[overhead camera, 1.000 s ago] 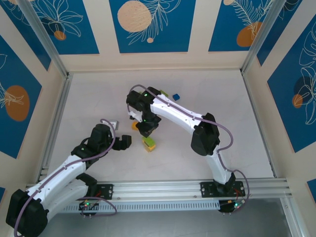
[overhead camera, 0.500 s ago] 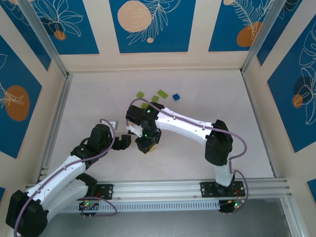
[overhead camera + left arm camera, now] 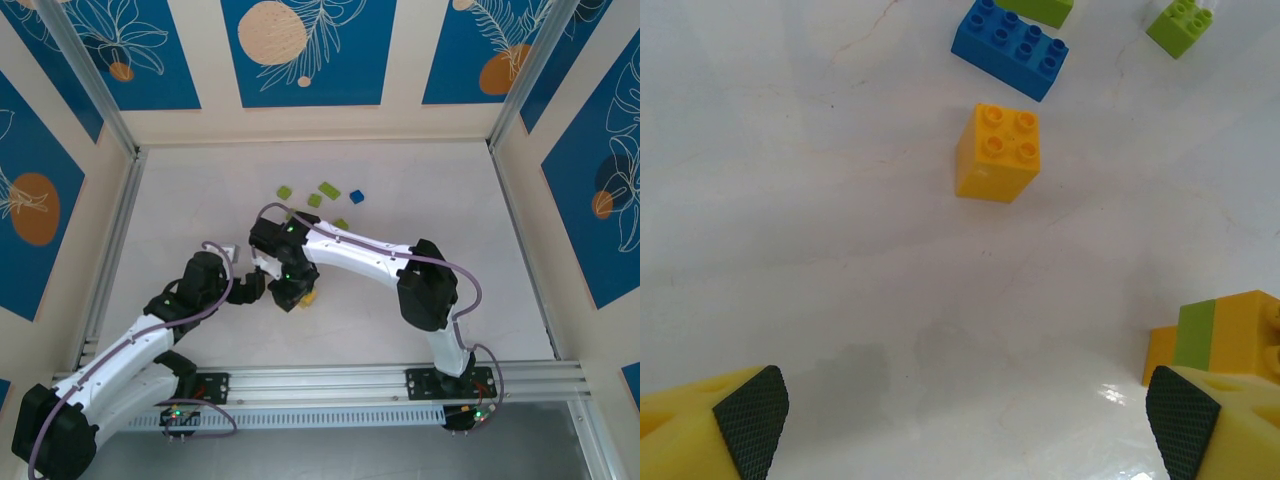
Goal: Assemble a carrot with lego
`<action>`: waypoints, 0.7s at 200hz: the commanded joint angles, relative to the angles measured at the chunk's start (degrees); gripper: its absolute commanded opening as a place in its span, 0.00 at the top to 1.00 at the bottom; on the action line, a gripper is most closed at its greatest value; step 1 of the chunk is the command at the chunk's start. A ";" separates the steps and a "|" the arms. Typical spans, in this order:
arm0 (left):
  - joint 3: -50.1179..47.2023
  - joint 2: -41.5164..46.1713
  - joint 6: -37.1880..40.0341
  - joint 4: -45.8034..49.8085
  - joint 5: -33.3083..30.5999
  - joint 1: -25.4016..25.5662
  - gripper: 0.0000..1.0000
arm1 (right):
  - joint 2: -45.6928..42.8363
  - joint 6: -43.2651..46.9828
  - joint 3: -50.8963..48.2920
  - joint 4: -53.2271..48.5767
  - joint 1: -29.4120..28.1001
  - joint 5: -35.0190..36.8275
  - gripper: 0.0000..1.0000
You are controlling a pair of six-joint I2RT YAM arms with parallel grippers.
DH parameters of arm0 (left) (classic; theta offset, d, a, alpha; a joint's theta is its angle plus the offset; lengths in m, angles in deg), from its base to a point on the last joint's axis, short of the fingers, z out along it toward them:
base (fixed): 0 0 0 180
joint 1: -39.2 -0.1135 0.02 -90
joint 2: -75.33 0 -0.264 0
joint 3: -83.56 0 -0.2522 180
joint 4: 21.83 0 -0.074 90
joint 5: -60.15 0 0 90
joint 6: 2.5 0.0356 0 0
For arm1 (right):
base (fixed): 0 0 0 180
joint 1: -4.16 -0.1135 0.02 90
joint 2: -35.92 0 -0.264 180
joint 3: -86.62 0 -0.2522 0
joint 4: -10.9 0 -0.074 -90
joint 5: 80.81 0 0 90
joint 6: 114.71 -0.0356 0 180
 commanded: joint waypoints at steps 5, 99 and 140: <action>-0.26 -0.23 -0.08 -0.50 0.13 0.60 0.05 | -0.27 -0.44 -1.07 -2.05 0.75 0.71 0.74; -0.42 -0.04 -0.01 -0.69 0.62 0.55 0.05 | -2.90 0.79 -3.96 -2.82 0.31 -0.70 0.74; -0.47 0.05 0.12 -0.74 0.71 0.60 0.05 | -4.42 0.71 -6.53 -2.80 0.21 -0.82 0.74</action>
